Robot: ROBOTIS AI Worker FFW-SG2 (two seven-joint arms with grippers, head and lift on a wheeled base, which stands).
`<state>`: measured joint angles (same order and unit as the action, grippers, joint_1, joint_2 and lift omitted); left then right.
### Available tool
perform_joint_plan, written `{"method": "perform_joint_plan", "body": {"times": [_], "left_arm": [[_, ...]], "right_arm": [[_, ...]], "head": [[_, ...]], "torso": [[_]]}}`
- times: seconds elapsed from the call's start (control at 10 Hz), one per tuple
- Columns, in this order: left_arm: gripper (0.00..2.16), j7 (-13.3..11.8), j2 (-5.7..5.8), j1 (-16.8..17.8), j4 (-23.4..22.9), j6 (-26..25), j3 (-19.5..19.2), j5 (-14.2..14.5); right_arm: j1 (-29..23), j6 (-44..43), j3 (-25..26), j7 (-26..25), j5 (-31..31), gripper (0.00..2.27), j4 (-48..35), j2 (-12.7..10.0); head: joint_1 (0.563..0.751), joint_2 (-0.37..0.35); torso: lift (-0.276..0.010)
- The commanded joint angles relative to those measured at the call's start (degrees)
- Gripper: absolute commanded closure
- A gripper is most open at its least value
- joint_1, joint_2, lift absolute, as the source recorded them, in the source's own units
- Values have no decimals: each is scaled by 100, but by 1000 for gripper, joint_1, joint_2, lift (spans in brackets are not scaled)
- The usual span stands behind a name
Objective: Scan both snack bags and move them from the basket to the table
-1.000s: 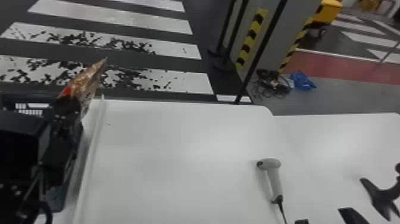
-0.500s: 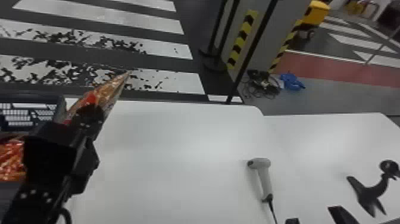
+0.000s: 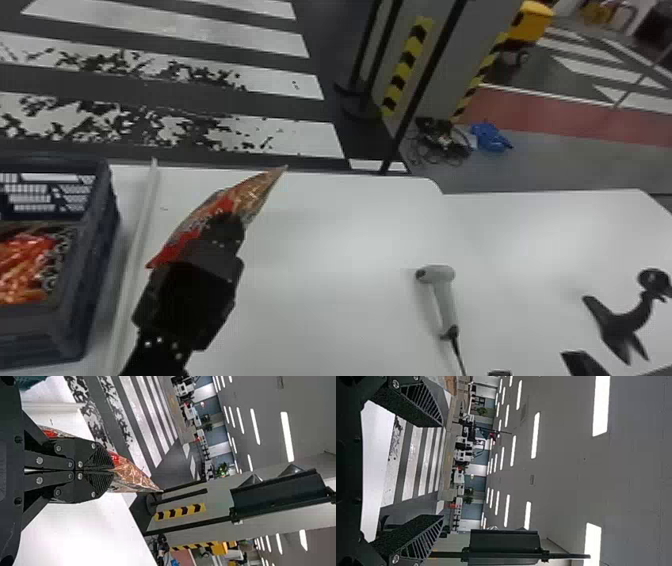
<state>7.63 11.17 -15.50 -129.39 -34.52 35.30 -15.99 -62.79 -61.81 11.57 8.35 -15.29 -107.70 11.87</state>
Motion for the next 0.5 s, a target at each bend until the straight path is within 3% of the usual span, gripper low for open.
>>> {"method": "perform_joint_plan", "body": {"times": [0.0,0.2,0.4], "left_arm": [[1922,-16,-36,82,292,-7,223,-62],[1922,-16,-45,197,670,-7,619,-264],[1922,-51,-124,249,1074,10,847,-282]], "right_arm": [[-23,-63,12,0,0,107,12,-27],[-50,-168,12,0,0,107,29,-44],[-76,-397,30,0,-9,107,38,-71]], "head": [[695,-350],[695,-350],[695,-350]], "torso": [[-98],[-98],[-98]]}}
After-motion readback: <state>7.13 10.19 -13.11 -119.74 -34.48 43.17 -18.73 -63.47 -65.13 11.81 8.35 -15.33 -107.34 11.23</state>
